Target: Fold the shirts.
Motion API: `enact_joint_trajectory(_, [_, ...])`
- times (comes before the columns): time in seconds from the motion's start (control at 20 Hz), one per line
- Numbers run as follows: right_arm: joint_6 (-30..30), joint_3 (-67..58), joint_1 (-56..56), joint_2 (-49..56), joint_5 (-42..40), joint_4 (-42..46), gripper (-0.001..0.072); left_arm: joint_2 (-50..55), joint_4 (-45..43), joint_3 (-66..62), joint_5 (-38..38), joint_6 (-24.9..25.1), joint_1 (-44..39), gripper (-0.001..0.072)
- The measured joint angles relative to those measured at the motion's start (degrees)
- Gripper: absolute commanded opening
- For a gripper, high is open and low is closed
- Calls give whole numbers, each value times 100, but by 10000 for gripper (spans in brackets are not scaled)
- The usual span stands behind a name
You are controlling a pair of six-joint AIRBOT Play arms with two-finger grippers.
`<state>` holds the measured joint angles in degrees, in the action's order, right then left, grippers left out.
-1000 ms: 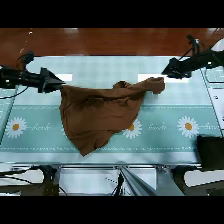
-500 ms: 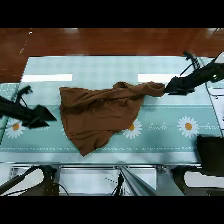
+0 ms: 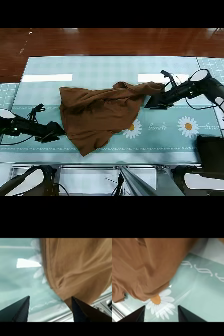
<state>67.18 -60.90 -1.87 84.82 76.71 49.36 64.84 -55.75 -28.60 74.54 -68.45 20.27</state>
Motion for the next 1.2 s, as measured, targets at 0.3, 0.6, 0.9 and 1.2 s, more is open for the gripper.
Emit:
enact_joint_trajectory(0.3, [-46, 120, 85, -2, -190, -173, 506, 229, 581, 105, -885, 68, -726, 50])
enact_joint_trajectory(0.6, [59, 332, 527, -4, -538, -142, 507, 778, 752, 111, -979, 188, -1182, 21])
enact_joint_trajectory(0.9, [203, 446, 1067, 0, -1178, -70, 623, 778, 562, -131, -903, 317, -1248, 21])
enact_joint_trajectory(1.2, [599, 551, 1248, 2, -1115, 398, 611, 706, 575, -535, -852, 352, -1252, 22])
